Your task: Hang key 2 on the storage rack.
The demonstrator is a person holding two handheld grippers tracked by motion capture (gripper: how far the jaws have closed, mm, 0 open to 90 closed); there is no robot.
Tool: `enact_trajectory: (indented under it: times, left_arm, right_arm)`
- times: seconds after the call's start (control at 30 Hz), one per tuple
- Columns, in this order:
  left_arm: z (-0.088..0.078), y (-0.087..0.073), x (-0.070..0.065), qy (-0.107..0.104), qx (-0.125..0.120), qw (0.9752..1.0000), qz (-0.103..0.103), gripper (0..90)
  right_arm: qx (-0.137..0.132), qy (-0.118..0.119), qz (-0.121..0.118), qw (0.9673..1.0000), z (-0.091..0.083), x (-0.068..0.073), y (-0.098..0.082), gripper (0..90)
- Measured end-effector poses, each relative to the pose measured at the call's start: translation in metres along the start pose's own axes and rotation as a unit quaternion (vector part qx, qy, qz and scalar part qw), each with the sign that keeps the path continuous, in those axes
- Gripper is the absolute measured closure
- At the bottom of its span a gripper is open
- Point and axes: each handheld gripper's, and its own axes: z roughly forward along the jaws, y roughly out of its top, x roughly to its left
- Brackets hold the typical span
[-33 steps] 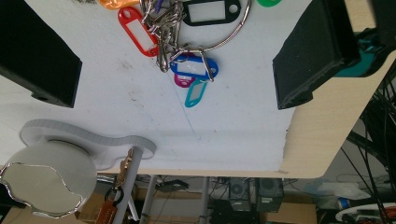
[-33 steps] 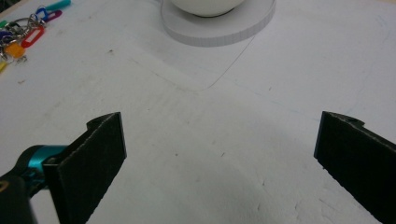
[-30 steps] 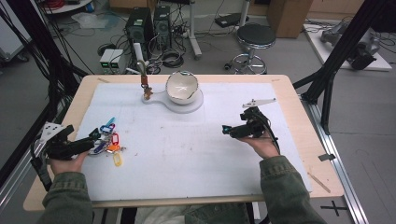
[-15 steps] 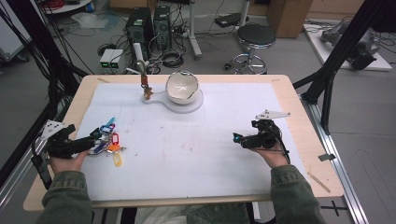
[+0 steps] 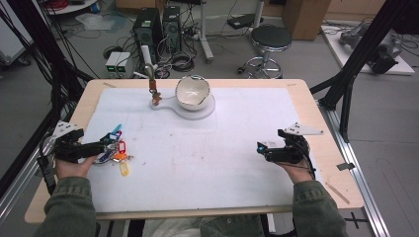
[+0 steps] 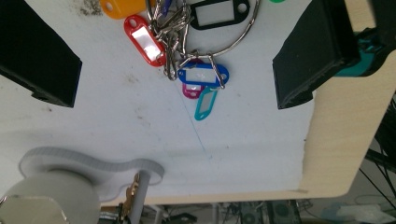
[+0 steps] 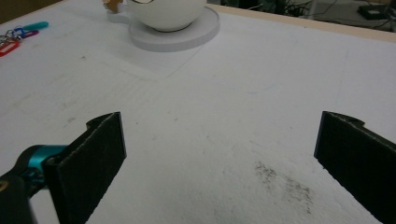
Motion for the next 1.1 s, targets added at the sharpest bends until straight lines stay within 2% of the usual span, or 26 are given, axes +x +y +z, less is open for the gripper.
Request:
enact_trajectory:
  times: [0.17, 0.37, 0.5, 0.57, 0.7, 0.8, 0.87, 1.03, 1.1]
  left_arm:
    - [0.009, -0.001, 0.0, -0.006, 0.029, 0.9996, 0.002, 1.7]
    - [0.014, 0.005, 0.002, -0.008, 0.051, 0.9987, -0.001, 1.7]
    - [0.02, 0.013, 0.0, -0.006, 0.079, 0.9969, 0.008, 1.7]
    - [0.023, 0.017, -0.001, -0.002, 0.087, 0.996, 0.018, 1.7]
    - [0.03, 0.022, -0.005, -0.006, 0.103, 0.9944, 0.022, 1.7]
    - [0.039, 0.024, -0.008, -0.009, 0.13, 0.991, 0.031, 1.7]
    - [0.045, 0.026, -0.01, -0.012, 0.15, 0.9878, 0.038, 1.7]
    - [0.06, 0.025, -0.012, -0.021, 0.185, 0.9819, 0.035, 1.7]
    - [0.066, 0.023, -0.011, -0.024, 0.202, 0.9787, 0.028, 1.7]
  right_arm:
    - [-0.012, -0.025, -0.002, 0.9996, -0.009, -0.007, -0.01, 1.3]
    - [-0.032, -0.051, 0.012, 0.9981, -0.019, -0.015, -0.02, 1.2]
    - [-0.042, -0.059, 0.018, 0.9972, -0.023, -0.018, -0.023, 1.3]
    - [-0.05, -0.058, 0.02, 0.9969, -0.025, -0.018, -0.025, 1.2]
    - [-0.057, -0.057, 0.018, 0.9966, -0.026, -0.019, -0.026, 1.2]
    - [-0.056, -0.058, 0.017, 0.9966, -0.026, -0.018, -0.027, 1.2]
    - [-0.058, -0.056, 0.016, 0.9966, -0.026, -0.018, -0.027, 1.2]
    - [-0.063, -0.057, 0.014, 0.9963, -0.027, -0.017, -0.028, 1.2]
    - [-0.066, -0.059, 0.013, 0.996, -0.027, -0.016, -0.028, 1.2]
